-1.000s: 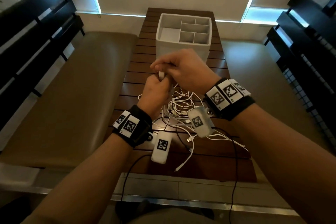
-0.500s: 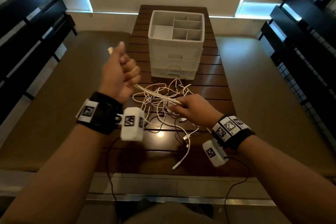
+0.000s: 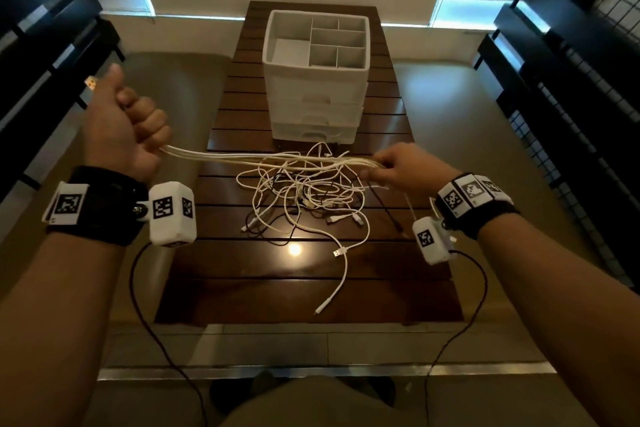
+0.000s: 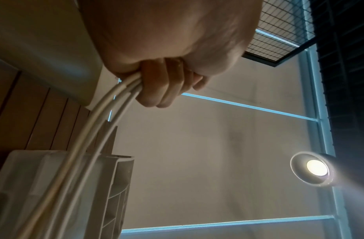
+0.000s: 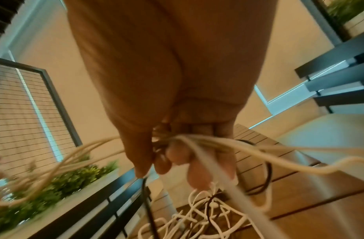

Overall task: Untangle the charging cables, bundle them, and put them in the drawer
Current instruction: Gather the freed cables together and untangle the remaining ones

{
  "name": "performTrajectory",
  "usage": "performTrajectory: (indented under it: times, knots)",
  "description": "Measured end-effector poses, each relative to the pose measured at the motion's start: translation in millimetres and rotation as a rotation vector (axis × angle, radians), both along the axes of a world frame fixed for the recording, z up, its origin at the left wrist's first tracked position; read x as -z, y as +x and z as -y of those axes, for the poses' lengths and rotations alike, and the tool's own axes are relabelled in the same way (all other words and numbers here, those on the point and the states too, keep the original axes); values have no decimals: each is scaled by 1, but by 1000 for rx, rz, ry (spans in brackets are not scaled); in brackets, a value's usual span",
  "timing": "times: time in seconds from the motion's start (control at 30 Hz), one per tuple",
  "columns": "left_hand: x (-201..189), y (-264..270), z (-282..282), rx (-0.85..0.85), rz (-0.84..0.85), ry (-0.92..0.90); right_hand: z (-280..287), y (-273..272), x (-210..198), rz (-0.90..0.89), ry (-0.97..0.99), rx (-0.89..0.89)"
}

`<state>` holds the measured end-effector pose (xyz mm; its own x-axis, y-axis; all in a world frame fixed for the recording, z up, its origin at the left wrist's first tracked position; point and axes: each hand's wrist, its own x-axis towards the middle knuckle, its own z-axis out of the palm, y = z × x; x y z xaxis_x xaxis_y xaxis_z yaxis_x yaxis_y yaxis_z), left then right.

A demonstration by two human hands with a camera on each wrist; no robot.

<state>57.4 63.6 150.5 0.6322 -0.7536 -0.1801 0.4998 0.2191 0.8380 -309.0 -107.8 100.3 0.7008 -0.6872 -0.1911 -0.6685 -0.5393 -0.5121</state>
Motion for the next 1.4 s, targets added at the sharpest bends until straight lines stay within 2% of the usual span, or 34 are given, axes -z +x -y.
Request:
performTrajectory:
  times: [0.1, 0.13, 0.2, 0.3, 0.33, 0.43, 0.53, 0.6, 0.73, 0.8, 0.9, 0.93, 1.0, 1.07, 1.13, 1.27, 1.4]
  knots:
    - [-1, 1, -6, -45, 37, 14, -1, -4, -8, 212, 63, 44]
    - [-1, -1, -8, -56, 52, 24, -4, -2, -13, 228, 107, 15]
    - [-1, -4, -9, -58, 80, 29, -9, 0, -25, 237, 72, 0]
    - [-1, -11, -5, -28, 109, 42, -7, 6, -41, 603, 57, 84]
    - [-1, -14, -4, -20, 127, 55, -7, 9, -41, 597, 68, 54]
    - [-3, -22, 1, 3, 191, 73, -4, 9, -14, 217, -17, -32]
    - [-2, -29, 1, 42, 251, 116, -6, 10, -3, 260, -26, 34]
    - [1, -45, 5, 107, 347, 139, -13, 20, -6, 241, -82, 16]
    - [-1, -97, 22, 313, 658, 152, -16, 42, -6, 144, -168, -18]
    - [-3, -123, 29, 395, 847, 134, -19, 49, -7, -5, -235, -63]
    - [-9, -149, 36, 419, 1062, 63, -26, 57, -12, -263, -285, -142]
    - [-9, -154, 38, 444, 1106, 56, -28, 58, -14, -268, -291, -165]
    - [-5, -157, 43, 541, 1159, 95, -26, 62, -20, -166, -316, -218]
    - [2, -153, 47, 638, 1159, 173, -27, 63, -29, -132, -358, -296]
    - [4, -150, 53, 708, 1207, 215, -26, 62, -30, -68, -324, -302]
    - [-2, -141, 59, 724, 1365, 299, -24, 62, -30, 77, -218, -225]
    - [5, -134, 62, 760, 1429, 373, -20, 64, -44, 89, -254, -213]
